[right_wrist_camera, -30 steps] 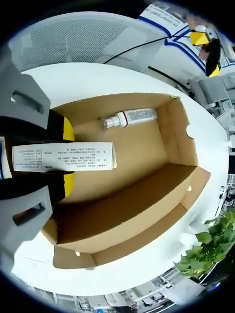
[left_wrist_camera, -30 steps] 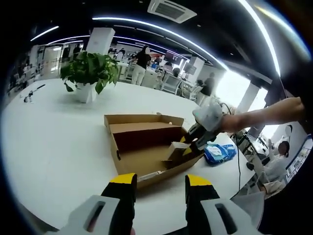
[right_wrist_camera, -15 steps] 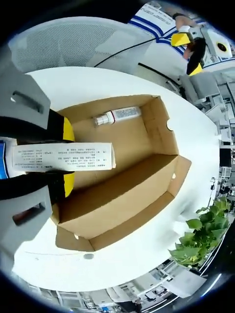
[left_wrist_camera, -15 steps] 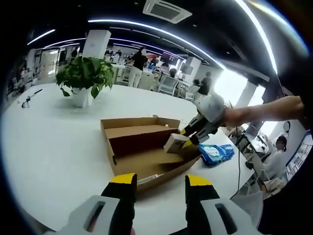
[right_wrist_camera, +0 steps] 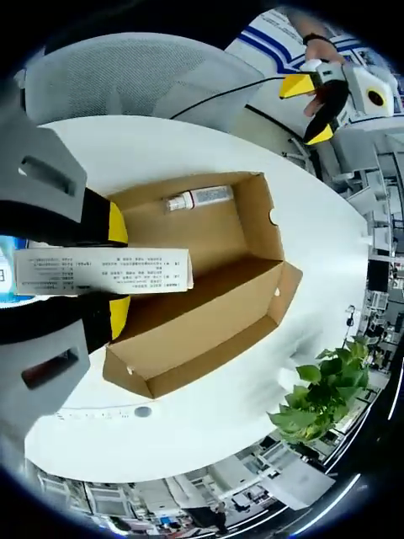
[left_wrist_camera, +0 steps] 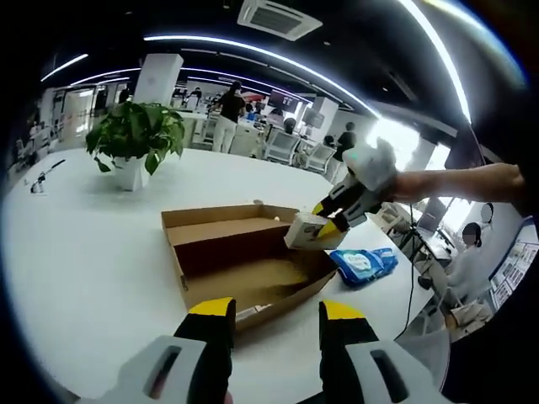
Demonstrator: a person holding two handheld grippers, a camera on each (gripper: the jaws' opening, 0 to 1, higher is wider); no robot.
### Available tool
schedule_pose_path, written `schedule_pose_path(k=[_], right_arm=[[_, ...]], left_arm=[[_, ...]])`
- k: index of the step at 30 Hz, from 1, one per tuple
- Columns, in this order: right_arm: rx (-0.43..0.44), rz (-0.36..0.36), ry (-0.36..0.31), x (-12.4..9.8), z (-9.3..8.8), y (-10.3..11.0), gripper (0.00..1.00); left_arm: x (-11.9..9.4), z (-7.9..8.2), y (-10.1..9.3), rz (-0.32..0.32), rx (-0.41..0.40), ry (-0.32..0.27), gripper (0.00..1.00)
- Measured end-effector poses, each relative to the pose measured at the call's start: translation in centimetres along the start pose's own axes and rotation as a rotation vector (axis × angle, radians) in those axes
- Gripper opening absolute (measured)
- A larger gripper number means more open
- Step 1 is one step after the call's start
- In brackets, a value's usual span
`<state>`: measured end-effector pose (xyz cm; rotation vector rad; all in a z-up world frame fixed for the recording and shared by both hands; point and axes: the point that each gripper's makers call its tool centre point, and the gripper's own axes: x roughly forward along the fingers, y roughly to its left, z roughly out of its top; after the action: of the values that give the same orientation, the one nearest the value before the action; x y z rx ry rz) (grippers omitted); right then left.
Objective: Operate the shoe box by opening the lid, removing the specified soft item, and placing it in the target area until the item is outside and the box remains undamaged.
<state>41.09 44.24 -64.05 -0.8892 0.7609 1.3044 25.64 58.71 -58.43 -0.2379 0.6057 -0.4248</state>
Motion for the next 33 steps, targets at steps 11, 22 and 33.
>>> schedule_pose_path(k=[11,22,33], right_arm=[[0.033,-0.050,0.024,-3.8,-4.2,-0.9,0.18],[0.095,-0.072,0.074,-6.4,-10.8,-0.6,0.18],[0.188,-0.086,0.113,-8.4,-17.6,0.8,0.18]], left_arm=[[1.5,1.1,-1.9,-0.039,0.036,0.008,0.40],[3.7,2.1,-4.4,-0.086,0.074,0.022,0.40],[5.8,2.1,-6.9,-0.128,0.107,0.055,0.40]])
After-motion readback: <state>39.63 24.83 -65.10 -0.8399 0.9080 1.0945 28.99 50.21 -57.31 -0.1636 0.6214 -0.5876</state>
